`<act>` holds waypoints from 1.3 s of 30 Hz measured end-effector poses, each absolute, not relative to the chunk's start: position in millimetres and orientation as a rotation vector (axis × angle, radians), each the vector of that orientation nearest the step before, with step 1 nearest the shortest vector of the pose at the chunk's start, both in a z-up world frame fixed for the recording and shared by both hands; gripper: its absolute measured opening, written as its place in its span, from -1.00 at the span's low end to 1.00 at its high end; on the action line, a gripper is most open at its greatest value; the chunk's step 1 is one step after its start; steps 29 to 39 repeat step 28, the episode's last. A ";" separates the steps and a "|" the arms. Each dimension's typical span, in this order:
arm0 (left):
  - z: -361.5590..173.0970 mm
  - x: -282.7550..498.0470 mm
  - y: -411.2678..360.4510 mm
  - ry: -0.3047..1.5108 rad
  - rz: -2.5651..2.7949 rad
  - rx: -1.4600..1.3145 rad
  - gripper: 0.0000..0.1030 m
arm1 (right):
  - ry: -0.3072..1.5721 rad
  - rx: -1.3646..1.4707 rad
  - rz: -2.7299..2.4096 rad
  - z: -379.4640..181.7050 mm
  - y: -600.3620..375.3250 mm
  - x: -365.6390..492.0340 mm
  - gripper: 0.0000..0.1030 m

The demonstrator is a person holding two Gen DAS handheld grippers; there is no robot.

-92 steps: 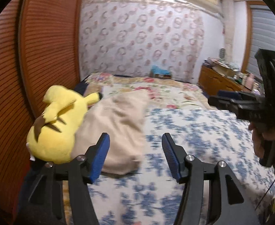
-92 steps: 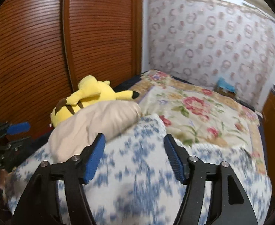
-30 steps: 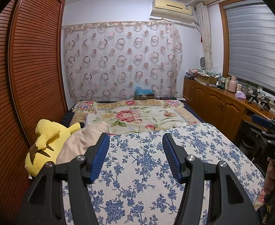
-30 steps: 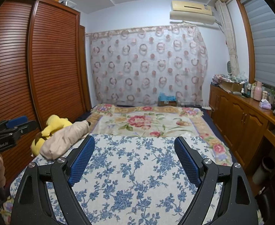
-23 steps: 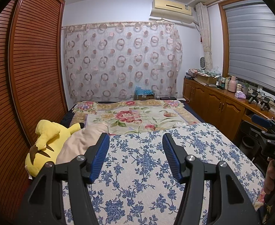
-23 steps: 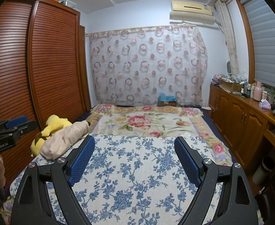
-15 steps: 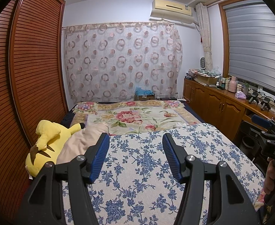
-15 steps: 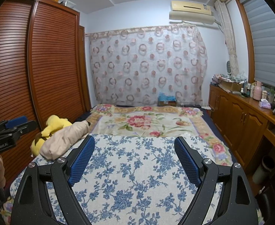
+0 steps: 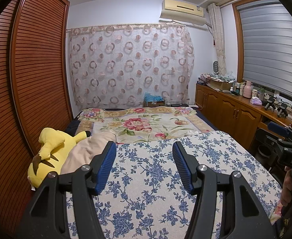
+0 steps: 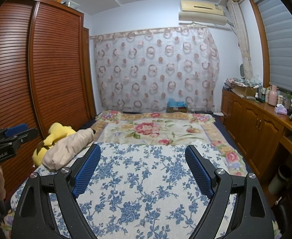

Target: Fold small clothes

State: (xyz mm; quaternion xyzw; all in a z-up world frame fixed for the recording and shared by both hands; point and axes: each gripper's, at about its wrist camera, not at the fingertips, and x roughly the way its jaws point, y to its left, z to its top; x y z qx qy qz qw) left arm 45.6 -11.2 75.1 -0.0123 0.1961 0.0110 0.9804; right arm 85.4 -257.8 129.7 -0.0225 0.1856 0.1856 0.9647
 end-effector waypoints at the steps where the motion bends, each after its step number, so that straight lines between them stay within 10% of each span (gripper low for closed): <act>1: 75.1 45.4 -11.2 0.394 0.022 -0.025 0.13 | 0.376 -0.045 0.375 129.7 -257.7 85.4 0.72; 39: 73.4 44.8 -11.2 0.393 0.022 -0.024 0.13 | 0.376 -0.043 0.375 129.5 -257.7 86.0 0.72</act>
